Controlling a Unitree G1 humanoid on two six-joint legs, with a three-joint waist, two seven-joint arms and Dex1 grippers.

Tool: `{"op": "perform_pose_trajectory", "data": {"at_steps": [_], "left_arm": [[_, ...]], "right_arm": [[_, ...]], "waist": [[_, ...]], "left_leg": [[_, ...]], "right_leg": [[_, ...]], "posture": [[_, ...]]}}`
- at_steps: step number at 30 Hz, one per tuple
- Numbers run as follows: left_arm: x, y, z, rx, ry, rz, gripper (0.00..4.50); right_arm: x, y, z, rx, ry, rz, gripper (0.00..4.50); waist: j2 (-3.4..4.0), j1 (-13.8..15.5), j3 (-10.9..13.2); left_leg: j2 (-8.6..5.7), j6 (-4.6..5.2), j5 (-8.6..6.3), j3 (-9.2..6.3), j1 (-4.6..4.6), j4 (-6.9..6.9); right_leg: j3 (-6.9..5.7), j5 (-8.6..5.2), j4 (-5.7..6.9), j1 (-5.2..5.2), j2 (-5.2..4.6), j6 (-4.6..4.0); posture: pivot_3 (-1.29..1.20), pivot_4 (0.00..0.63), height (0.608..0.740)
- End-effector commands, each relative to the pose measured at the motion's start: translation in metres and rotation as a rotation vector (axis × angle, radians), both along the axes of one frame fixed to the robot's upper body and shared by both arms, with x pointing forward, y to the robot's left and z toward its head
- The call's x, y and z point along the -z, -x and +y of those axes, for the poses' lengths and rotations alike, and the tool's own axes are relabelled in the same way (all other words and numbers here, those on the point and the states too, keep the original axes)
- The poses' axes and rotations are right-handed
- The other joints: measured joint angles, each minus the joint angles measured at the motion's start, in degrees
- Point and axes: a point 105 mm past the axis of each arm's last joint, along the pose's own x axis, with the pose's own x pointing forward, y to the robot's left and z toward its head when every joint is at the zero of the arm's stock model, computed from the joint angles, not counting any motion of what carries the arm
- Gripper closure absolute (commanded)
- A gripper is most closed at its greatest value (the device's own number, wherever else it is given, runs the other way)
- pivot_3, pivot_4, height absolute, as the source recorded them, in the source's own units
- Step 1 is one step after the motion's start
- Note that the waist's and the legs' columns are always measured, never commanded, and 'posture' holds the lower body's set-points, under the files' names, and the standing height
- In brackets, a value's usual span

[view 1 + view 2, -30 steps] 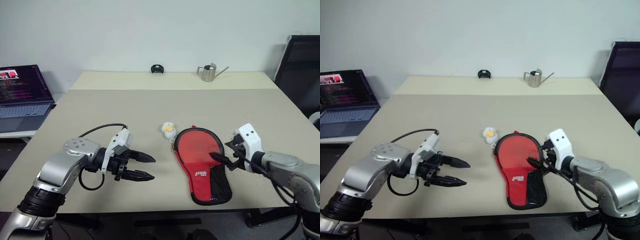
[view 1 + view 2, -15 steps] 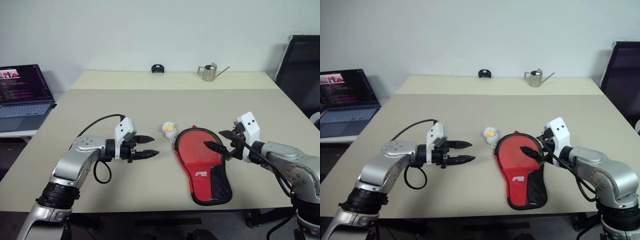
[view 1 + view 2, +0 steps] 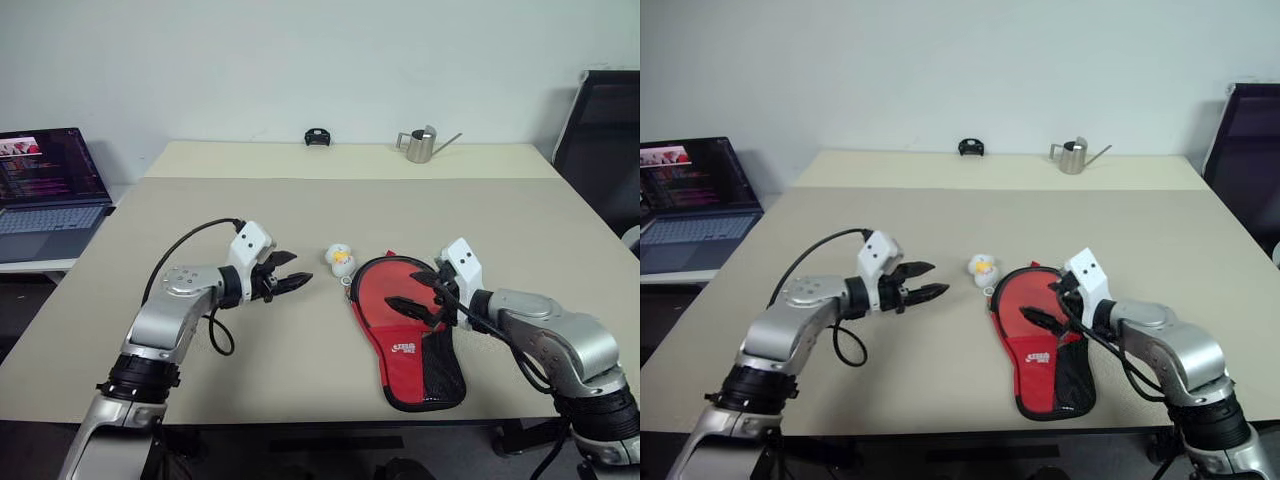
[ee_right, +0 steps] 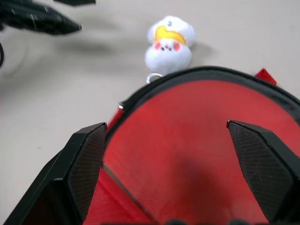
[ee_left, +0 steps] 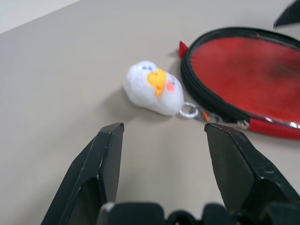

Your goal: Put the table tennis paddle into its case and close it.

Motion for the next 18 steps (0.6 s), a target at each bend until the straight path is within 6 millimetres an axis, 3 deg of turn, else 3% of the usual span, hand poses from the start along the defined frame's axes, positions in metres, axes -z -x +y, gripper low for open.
{"op": "perform_pose_trajectory", "data": {"at_steps": [1,4,14,18], "left_arm": [[-0.014,-0.012,-0.005,-0.013,-0.012,-0.054,1.49],[-0.014,-0.025,-0.008,-0.046,-0.015,-0.047,1.49],[-0.008,-0.059,-0.041,-0.024,0.068,0.052,1.49],[-0.008,-0.067,-0.047,-0.028,0.059,0.044,0.68]], "right_arm": [[0.015,-0.006,-0.004,-0.004,0.053,-0.043,0.02],[0.030,-0.006,-0.005,-0.026,0.098,-0.004,0.02],[0.036,-0.014,0.006,-0.003,0.061,0.004,0.02],[0.038,-0.015,0.008,0.010,0.056,0.002,0.00]], "waist": [[0.00,0.00,0.00],[0.00,0.01,0.00],[-0.05,-0.09,-0.03],[-0.05,-0.21,-0.03]], "left_leg": [[0.00,0.00,0.00,0.00,0.00,0.01],[-0.02,0.00,0.00,0.02,0.00,0.01],[-0.05,-0.01,0.01,0.03,0.05,0.06],[-0.05,-0.01,0.01,0.03,0.05,0.06]], "right_leg": [[0.00,0.00,0.02,0.00,0.00,0.00],[0.01,0.00,0.02,-0.01,0.00,0.00],[0.01,0.00,0.13,-0.01,0.01,0.00],[0.02,0.00,0.13,-0.01,0.01,0.00]], "posture": [[0.00,0.150,0.740],[0.00,0.150,0.740],[0.00,0.150,0.740],[0.00,0.150,0.740]]}}
